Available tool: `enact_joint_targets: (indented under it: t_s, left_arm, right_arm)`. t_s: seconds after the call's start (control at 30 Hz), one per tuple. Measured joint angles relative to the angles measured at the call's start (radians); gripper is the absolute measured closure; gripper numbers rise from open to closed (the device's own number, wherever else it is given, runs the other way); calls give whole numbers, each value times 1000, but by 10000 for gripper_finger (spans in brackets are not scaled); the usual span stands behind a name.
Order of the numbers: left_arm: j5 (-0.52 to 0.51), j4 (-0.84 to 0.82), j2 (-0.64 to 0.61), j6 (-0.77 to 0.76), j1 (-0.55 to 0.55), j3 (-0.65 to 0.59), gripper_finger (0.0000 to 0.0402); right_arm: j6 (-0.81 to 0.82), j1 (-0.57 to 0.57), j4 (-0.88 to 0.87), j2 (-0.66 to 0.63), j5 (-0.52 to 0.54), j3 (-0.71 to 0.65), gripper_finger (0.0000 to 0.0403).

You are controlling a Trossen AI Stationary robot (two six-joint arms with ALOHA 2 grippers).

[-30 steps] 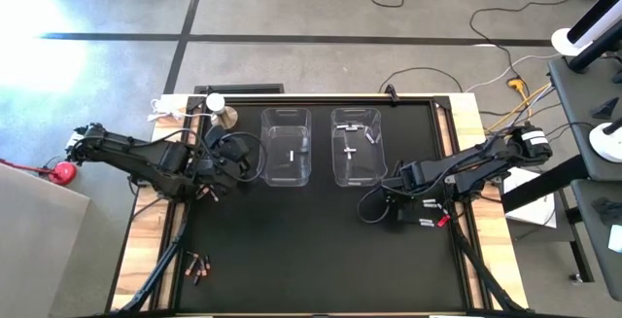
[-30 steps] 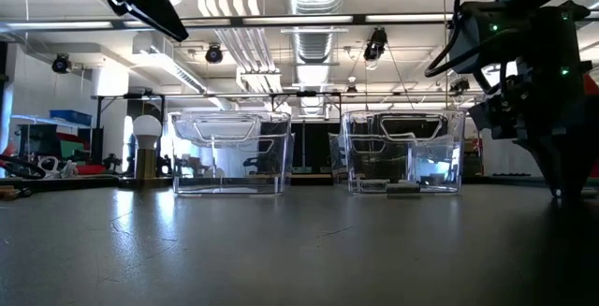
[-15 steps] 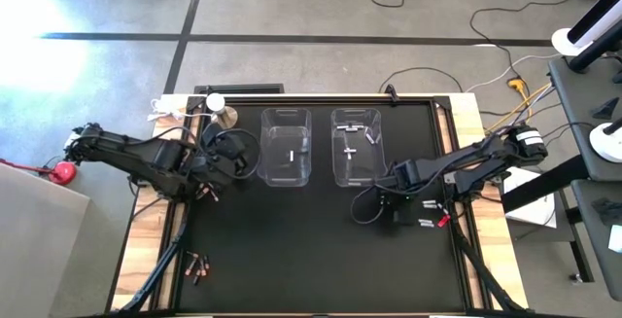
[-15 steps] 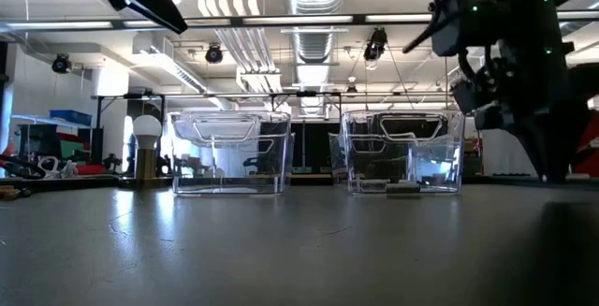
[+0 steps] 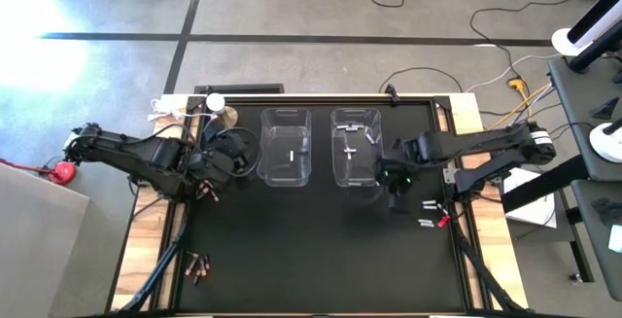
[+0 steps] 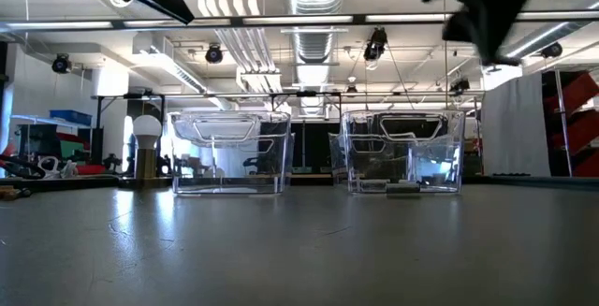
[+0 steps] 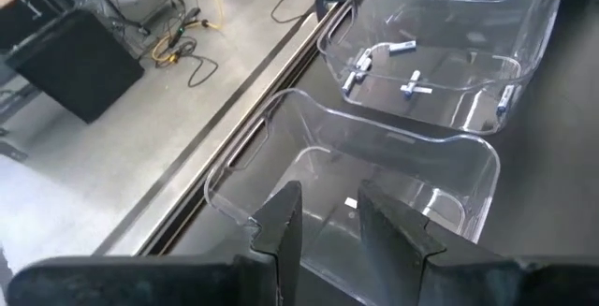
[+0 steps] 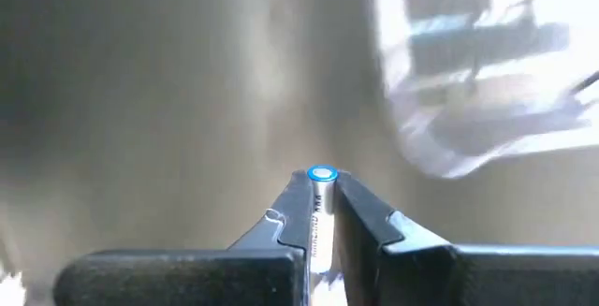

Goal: Sort batteries
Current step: Put the white battery into the right transparent bin

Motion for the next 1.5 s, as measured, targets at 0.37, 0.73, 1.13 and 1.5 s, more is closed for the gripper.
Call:
enact_joint_targets:
  t_s: [0.37,0.73,1.13,1.5]
  left_arm:
    - [1,14,2,10,0,0,315]
    - [2,13,1,-1,0,0,315]
    - [1,13,1,8,0,0,315]
    - [-43,-1,-5,10,0,0,315]
  right_arm:
    - [-359,-285,219,276,56,138,381]
    - [-540,-461,230,560,48,137,381]
    - [-568,-482,320,600,48,137,353]
    - [-538,-450,115,320,52,171,260]
